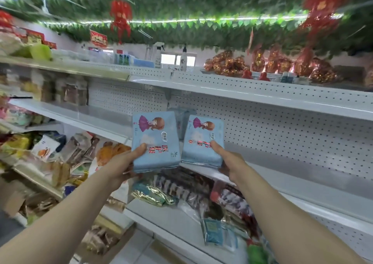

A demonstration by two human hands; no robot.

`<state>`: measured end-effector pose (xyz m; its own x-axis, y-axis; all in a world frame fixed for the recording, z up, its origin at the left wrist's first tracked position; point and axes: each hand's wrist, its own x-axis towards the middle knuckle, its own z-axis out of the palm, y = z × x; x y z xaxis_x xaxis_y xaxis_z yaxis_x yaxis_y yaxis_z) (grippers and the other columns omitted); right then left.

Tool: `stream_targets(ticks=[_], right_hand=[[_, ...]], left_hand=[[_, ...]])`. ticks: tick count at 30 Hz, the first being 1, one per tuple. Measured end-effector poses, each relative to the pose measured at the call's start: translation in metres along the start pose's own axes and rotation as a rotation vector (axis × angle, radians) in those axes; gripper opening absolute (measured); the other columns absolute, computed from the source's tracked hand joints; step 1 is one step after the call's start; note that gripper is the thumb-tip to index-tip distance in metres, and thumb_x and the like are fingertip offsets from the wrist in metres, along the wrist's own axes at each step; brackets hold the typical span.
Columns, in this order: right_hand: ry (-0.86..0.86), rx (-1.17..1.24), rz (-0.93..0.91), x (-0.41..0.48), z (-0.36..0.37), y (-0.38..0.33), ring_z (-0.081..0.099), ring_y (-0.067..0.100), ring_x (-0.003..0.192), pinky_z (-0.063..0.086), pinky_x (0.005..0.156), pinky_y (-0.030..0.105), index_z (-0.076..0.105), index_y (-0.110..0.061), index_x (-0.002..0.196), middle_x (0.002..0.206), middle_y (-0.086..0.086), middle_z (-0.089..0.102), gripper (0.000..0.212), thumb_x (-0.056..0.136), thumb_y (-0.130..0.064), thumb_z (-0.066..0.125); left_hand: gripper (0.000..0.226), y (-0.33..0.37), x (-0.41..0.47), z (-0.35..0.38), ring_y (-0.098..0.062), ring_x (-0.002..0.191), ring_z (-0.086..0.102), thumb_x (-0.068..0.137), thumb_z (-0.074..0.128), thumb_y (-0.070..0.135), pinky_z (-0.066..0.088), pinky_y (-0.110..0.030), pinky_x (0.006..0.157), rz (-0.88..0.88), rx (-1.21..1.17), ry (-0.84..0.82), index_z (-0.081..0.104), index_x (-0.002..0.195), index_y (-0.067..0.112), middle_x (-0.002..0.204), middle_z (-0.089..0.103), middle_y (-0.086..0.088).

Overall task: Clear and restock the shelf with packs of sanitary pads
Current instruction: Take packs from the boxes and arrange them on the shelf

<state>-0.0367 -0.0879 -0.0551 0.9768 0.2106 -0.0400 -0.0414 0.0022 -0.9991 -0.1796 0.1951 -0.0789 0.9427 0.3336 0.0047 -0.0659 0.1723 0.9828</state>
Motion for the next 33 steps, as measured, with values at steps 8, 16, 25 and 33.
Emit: stream_targets(ticks=[8,16,25,33], right_hand=[[0.079,-0.037,0.047,0.072,0.04,-0.01,0.067,0.013,0.065,0.05,0.049,0.021,0.067,-0.006,0.102,0.082,0.004,0.073,0.048,0.078,-0.044,0.083],[0.269,-0.071,0.101,0.101,0.068,0.005,0.07,0.022,0.073,0.052,0.059,0.03,0.066,-0.002,0.109,0.088,0.01,0.074,0.059,0.071,-0.041,0.089],[0.589,-0.063,0.15,0.117,0.128,0.007,0.069,0.033,0.091,0.059,0.087,0.049,0.064,0.002,0.104,0.103,0.015,0.071,0.074,0.056,-0.046,0.096],[0.866,-0.515,0.135,0.099,0.168,0.011,0.062,0.03,0.087,0.052,0.079,0.039,0.061,-0.011,0.079,0.093,0.01,0.068,0.053,0.085,-0.064,0.066]], left_hand=[[0.03,0.014,0.087,-0.021,-0.014,0.067,0.072,0.087,0.068,0.037,0.057,-0.026,0.06,0.002,-0.05,-0.068,0.068,0.101,0.011,0.08,0.078,-0.002],[0.105,0.017,0.15,-0.063,-0.027,0.107,0.07,0.039,0.094,0.062,0.052,-0.042,0.097,-0.069,-0.041,-0.265,0.064,0.127,0.013,0.115,0.074,-0.009],[0.075,0.037,0.21,-0.124,-0.02,0.109,0.066,0.059,0.078,0.066,0.049,-0.031,0.083,-0.057,0.104,-0.346,0.071,0.116,0.018,0.108,0.076,0.001],[0.116,0.03,0.274,-0.165,-0.022,0.111,0.064,0.017,0.086,0.078,0.046,-0.037,0.093,-0.088,0.156,-0.493,0.071,0.116,0.021,0.107,0.076,0.003]])
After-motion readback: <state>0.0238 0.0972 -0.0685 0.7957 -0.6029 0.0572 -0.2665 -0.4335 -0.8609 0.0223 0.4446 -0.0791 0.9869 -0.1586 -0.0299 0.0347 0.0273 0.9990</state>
